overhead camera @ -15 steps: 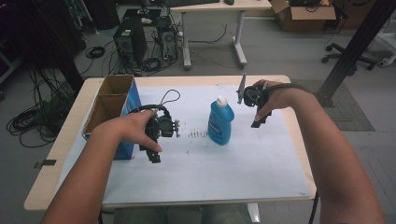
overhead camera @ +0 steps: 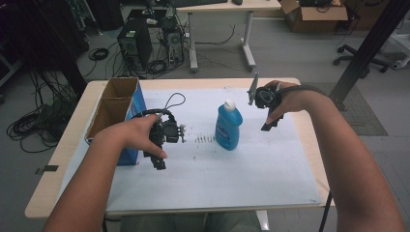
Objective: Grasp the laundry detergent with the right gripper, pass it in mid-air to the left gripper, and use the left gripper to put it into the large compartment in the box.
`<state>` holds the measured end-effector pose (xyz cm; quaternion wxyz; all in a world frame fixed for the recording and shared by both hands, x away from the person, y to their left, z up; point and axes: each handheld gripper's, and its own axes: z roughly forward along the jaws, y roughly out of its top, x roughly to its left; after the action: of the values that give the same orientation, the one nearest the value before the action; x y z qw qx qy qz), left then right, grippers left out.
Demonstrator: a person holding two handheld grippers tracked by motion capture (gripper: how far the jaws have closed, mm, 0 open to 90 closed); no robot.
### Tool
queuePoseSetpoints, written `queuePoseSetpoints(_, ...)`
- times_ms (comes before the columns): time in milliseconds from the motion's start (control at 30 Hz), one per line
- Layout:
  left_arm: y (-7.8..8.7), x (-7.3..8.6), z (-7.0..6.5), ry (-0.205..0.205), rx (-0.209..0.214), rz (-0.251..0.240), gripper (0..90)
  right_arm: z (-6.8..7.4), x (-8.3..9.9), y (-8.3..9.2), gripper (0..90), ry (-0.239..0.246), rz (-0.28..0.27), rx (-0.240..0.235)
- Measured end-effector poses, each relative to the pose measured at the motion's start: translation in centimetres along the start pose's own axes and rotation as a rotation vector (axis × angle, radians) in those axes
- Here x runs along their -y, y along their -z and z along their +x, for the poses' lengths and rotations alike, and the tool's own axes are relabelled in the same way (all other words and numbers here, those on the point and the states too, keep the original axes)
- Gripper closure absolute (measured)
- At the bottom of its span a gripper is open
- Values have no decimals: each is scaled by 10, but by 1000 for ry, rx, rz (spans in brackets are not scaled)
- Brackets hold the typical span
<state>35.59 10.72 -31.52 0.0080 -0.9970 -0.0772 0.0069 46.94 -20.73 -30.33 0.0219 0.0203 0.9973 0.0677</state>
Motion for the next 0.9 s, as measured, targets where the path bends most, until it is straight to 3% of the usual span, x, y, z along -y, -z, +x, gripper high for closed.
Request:
queuePoseSetpoints(67, 0, 0, -1, -1, -2, -4, 64, 5, 2, -1, 54, -11, -38, -15)
queuePoseSetpoints(233, 0, 1, -3, -4, -8, -9, 64, 14, 6, -7, 50, -37, -72, -26)
queuePoseSetpoints(800, -5, 3, -2, -2, -4, -17, 64, 39, 14, -35, 48, -125, -176, -13)
queuePoseSetpoints(900, -5, 3, -2, -1, -3, -15, 64, 42, 16, -43, 48, -163, -220, -5)
